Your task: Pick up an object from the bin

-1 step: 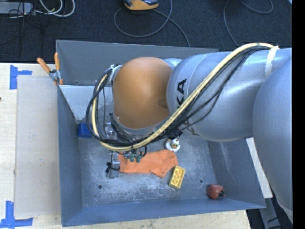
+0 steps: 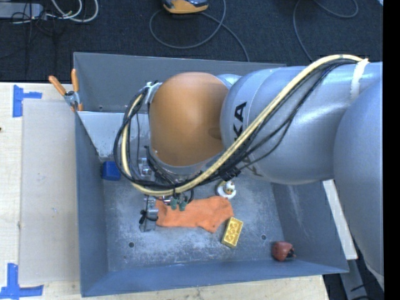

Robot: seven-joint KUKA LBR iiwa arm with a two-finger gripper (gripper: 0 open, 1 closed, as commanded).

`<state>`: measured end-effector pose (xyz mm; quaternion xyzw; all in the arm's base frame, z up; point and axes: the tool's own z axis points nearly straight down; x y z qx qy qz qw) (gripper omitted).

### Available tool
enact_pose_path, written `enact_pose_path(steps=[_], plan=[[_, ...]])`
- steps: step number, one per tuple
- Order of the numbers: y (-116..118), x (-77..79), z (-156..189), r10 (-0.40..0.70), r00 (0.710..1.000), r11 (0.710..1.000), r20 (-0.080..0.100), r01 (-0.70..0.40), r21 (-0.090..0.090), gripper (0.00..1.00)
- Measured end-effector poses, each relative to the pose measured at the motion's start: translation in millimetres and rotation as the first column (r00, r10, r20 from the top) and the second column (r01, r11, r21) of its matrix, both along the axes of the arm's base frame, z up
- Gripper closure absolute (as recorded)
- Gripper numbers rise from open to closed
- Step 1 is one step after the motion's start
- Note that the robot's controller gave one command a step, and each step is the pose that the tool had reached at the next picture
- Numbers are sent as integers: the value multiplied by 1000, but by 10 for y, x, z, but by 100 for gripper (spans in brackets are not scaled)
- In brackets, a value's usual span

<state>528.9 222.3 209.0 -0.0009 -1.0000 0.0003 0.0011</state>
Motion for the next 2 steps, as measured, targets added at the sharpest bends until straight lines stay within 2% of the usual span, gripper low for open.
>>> enact_pose_path(steps=[1, 2], plan=[[-467, -20, -790, 60, 998, 998, -2, -60, 0, 0], [-931, -28, -684, -17, 1000, 1000, -7, 17, -1, 0]])
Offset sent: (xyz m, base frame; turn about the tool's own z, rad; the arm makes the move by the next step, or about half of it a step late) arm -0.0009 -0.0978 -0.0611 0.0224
